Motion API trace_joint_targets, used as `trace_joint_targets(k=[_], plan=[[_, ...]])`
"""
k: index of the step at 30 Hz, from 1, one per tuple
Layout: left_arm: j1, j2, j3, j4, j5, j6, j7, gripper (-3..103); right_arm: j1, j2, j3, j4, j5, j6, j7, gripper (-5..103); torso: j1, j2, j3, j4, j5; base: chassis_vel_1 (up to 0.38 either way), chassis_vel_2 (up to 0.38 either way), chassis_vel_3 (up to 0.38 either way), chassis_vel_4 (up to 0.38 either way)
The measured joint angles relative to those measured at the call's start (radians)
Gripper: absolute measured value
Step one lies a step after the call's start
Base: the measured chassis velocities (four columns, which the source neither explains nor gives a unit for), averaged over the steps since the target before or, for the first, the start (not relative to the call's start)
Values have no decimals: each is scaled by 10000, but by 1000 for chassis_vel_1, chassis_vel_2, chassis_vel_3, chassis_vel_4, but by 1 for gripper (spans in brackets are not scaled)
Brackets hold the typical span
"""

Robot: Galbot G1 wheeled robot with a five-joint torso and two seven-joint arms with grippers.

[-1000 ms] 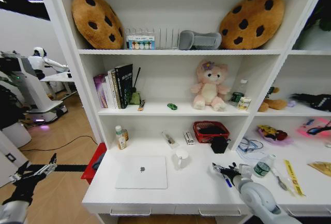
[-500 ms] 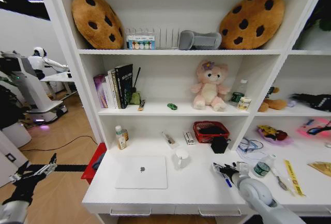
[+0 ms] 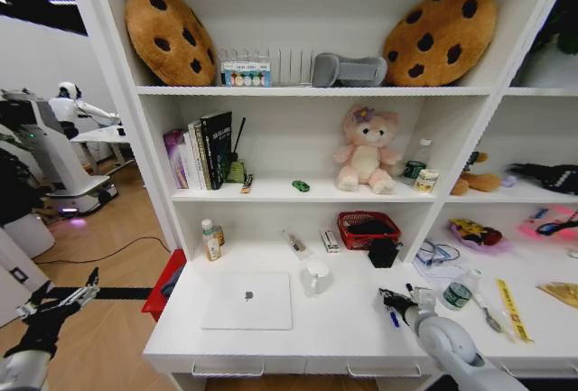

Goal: Organize the objects on the table.

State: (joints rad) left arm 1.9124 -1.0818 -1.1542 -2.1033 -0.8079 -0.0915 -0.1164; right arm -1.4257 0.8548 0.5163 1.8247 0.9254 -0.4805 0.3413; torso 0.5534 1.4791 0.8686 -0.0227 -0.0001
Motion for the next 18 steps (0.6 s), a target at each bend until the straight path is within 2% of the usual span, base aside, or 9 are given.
trace_joint_targets(k=[4,6,7,8,11,12,15,16,18], plan=[[0,0,0,0,-1,0,0,100,-81,27,69,106,-80,100,-19,12,0,-1,0,-1,2,0,0,0,0],[0,0,0,0,0,0,0,100,-114,52,146,191,-432,427,-176,12,0,0,0,0,1,0,0,0,0],[0,0,0,0,0,0,0,100,-119,100,224,248,-1063,1045,-416,12,0,0,0,-1,2,0,0,0,0],[0,0,0,0,0,0,0,100,-119,100,224,248,-1063,1045,-416,12,0,0,0,-1,2,0,0,0,0],[0,0,0,0,0,0,0,100,64,228,342,234,-2865,2777,-725,12,0,0,0,-1,1,0,0,0,0],[0,0,0,0,0,0,0,100,64,228,342,234,-2865,2777,-725,12,0,0,0,-1,1,0,0,0,0],[0,0,0,0,0,0,0,100,204,268,380,140,-3524,3416,-813,12,0,0,0,0,0,0,0,0,0],[0,0,0,0,0,0,0,100,423,313,387,15,-4017,4049,-876,12,0,0,0,-1,1,0,0,0,0],[0,0,0,0,0,0,0,100,941,285,278,-290,-4115,4732,-935,12,0,0,0,0,1,0,0,0,0]])
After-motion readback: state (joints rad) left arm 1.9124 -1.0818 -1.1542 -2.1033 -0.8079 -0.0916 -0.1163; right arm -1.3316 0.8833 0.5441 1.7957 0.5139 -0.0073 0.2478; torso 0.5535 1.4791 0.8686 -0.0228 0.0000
